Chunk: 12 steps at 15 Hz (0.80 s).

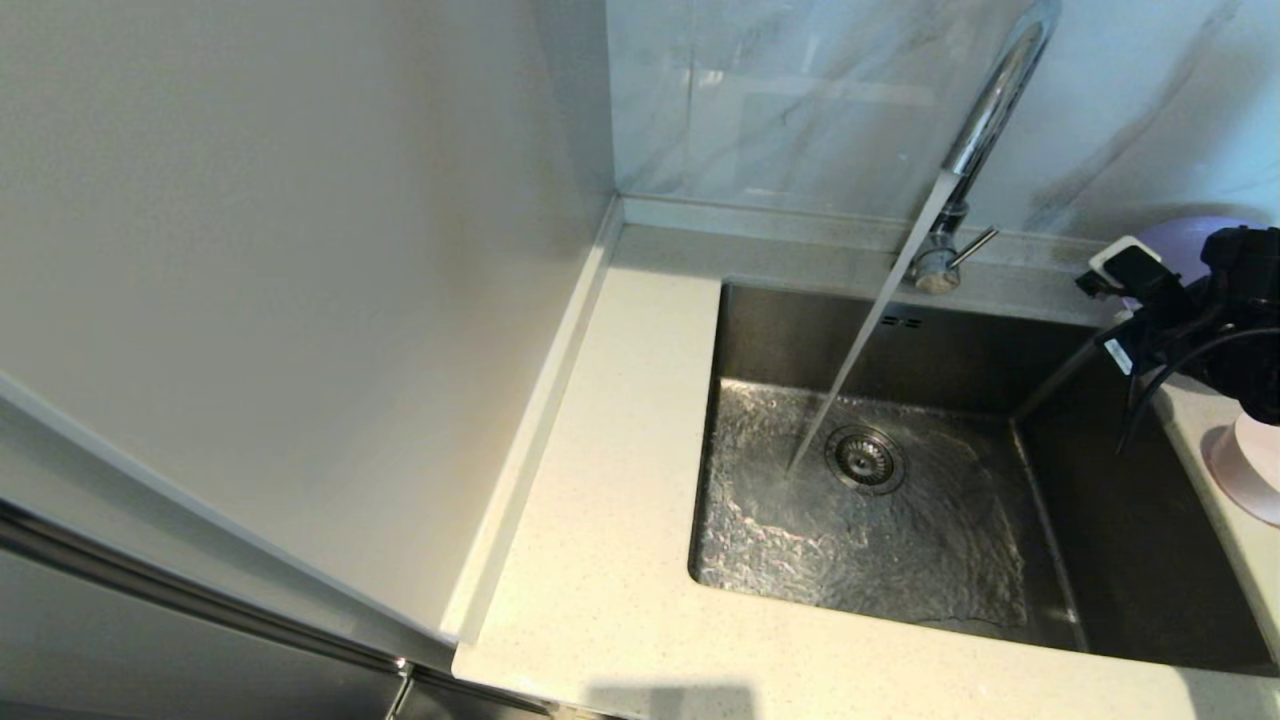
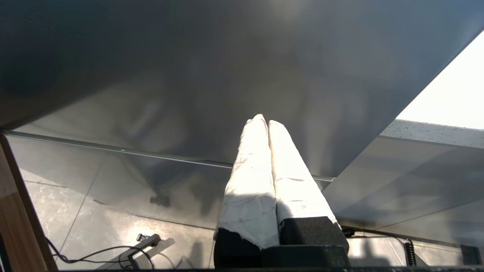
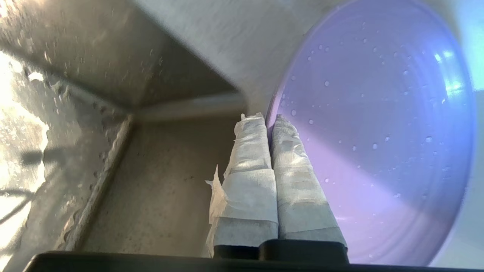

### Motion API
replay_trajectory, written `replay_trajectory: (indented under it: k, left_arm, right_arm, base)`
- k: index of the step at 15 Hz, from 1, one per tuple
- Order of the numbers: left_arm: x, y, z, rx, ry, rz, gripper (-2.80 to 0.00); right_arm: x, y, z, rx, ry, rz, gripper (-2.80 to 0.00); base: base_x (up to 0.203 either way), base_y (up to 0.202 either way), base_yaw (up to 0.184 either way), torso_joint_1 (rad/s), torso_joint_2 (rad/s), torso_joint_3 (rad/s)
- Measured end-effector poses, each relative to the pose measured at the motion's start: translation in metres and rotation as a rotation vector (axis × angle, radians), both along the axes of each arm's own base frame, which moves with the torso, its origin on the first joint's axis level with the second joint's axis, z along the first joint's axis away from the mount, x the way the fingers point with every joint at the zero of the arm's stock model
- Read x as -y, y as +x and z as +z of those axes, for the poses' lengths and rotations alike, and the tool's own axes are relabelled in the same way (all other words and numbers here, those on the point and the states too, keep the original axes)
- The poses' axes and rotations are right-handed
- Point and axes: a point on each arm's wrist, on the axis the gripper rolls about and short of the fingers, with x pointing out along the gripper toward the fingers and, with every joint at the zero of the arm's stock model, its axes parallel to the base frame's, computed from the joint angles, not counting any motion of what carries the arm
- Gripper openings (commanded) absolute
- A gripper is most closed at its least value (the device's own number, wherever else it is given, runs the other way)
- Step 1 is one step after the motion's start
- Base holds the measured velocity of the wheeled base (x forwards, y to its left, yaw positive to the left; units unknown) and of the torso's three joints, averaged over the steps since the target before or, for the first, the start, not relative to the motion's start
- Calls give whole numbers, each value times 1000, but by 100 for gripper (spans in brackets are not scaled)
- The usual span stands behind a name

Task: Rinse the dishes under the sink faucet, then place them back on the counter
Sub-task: Pick up the plate, then rinse the plate

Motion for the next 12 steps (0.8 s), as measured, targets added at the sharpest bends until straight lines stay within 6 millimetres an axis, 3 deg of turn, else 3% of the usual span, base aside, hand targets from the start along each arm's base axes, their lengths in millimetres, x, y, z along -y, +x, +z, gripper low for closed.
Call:
replay_trajectory:
  k: [5, 8, 12]
  left_arm:
    - [0, 0, 0, 0, 0, 0, -280]
    - [0, 0, 0, 0, 0, -1, -280]
    - [0, 0, 0, 0, 1, 0, -280]
  right_arm:
    - [-10, -32, 33, 16, 17, 161, -280]
    - [-24, -71, 50, -66, 43, 284, -280]
    - [-52, -143, 61, -210, 57, 524, -280]
  base:
    - [0, 0, 0, 0, 0, 0]
    - [0, 0, 0, 0, 0, 0]
    - [0, 0, 0, 0, 0, 0]
